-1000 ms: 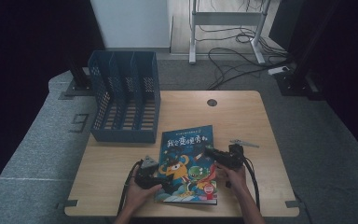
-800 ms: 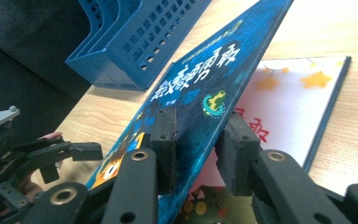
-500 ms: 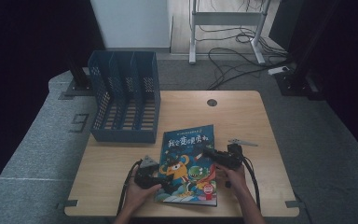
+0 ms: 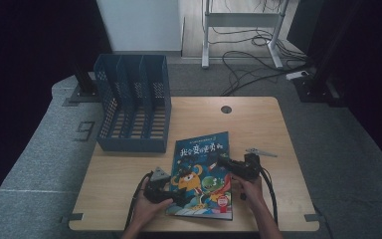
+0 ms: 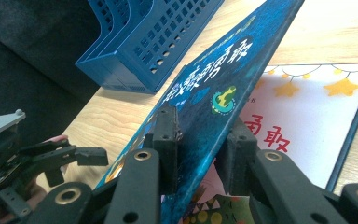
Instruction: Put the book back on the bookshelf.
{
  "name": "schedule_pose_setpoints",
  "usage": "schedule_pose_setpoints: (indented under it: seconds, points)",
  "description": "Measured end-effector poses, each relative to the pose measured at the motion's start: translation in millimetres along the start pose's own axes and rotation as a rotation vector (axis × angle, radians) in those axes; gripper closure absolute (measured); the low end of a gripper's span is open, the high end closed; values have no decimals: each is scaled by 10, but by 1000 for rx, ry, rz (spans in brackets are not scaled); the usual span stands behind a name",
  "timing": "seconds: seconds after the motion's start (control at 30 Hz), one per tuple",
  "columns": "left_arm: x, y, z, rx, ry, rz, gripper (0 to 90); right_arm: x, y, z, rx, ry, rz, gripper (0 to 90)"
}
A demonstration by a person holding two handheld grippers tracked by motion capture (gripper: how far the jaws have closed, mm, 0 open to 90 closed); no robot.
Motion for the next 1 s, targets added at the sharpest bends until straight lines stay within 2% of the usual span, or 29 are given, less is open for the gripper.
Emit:
schedule_pose_setpoints:
  seconds: [0.2, 0.4, 0.6, 1.0]
  points:
    - [-102, -22, -25, 25, -39, -5, 173, -73, 86, 36, -21, -23, -25, 716]
    - [-232, -65, -48, 54, -85, -19, 164, -204, 225, 98, -56, -52, -61, 727]
    - [-326, -86, -64, 68, -105, -36, 160, -287, 306, 131, -77, -66, -83, 729]
    - [-429, -85, -93, 101, -131, -64, 145, -344, 355, 148, -85, -75, -91, 730]
Point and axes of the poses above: each handheld gripper's, and its own axes: y roughly backward along the jaws, z roughly out of its top, x roughly to its left, the point moved 4 cm from there along -y, roughly forward along the jaws, and after that the axes turned 1 degree about y, right-handed, at the moved point
